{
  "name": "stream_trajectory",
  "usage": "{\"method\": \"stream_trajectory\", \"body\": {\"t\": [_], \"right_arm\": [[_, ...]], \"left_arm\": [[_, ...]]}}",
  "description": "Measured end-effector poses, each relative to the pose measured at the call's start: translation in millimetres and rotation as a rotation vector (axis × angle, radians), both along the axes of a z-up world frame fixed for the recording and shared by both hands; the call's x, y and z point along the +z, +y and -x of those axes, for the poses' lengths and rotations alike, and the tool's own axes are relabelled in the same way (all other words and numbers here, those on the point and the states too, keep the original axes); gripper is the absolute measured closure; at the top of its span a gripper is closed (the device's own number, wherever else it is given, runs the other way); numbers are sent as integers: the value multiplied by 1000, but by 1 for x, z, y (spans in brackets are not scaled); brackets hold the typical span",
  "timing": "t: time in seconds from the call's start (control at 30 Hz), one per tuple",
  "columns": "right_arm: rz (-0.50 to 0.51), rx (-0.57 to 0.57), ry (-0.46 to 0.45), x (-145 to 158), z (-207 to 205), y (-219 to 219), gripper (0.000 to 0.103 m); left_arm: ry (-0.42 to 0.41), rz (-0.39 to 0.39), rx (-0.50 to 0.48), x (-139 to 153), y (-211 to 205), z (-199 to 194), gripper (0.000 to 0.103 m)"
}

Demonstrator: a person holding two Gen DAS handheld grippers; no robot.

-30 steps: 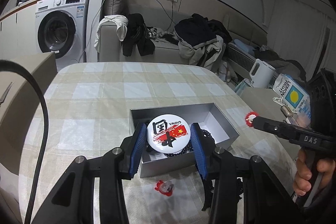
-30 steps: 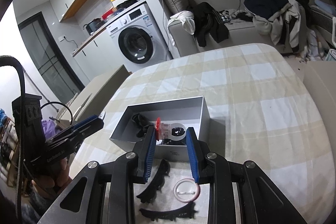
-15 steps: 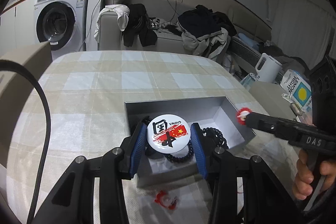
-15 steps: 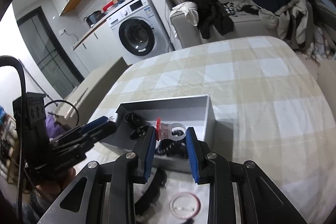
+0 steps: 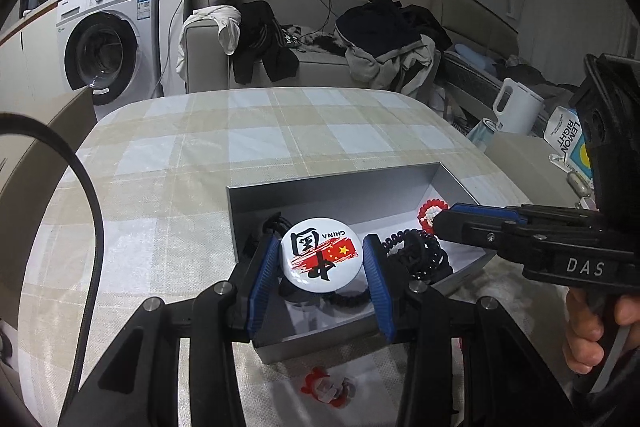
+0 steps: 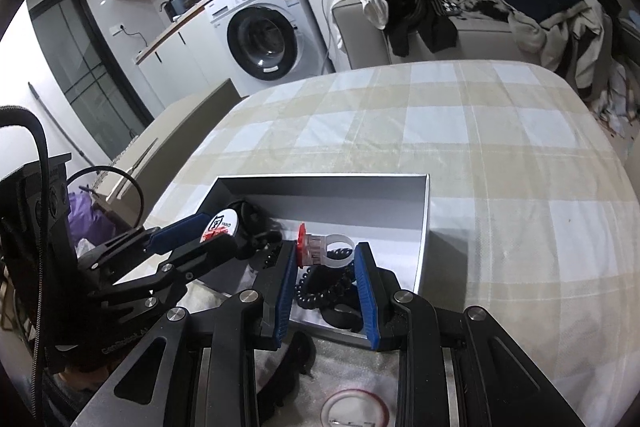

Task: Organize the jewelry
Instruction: 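Lower the badge and red clip into the grey box and open both tools, then grasp a small red-and-clear clip with the left tool while the right tool grasps the white-red ring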

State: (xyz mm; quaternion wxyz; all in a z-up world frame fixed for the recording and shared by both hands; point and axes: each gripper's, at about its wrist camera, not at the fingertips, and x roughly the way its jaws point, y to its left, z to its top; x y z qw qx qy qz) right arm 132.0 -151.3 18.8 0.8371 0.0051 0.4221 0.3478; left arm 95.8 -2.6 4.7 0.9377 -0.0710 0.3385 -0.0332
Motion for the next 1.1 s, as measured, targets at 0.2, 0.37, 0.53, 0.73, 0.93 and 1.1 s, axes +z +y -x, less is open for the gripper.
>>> {"method": "stream_trajectory", "body": {"t": [0.2,0.37,0.53,0.73,0.93,1.1], "right_arm": [[3,14,18,-2,2,4,73],[-15,11,28,1,2,0,71],[-65,-17,-22,17,13,-25,47],[-4,-82,-32,15,34,-60,1],[149,-112,2,-5,43,-66,0],[236,-33,-44,-18,57,-45,0]], "left_arm": [[4,-12,-19,-2,-3,-3,66],[20,0,-20,-5,-1,-6,66],[27,48,-45,0,-1,-1,65],[-21,56,-58,14,-6,21,19],[-23,45,-28,13,-1,45,1],[75,0,43,-9,4,56,1]]}}
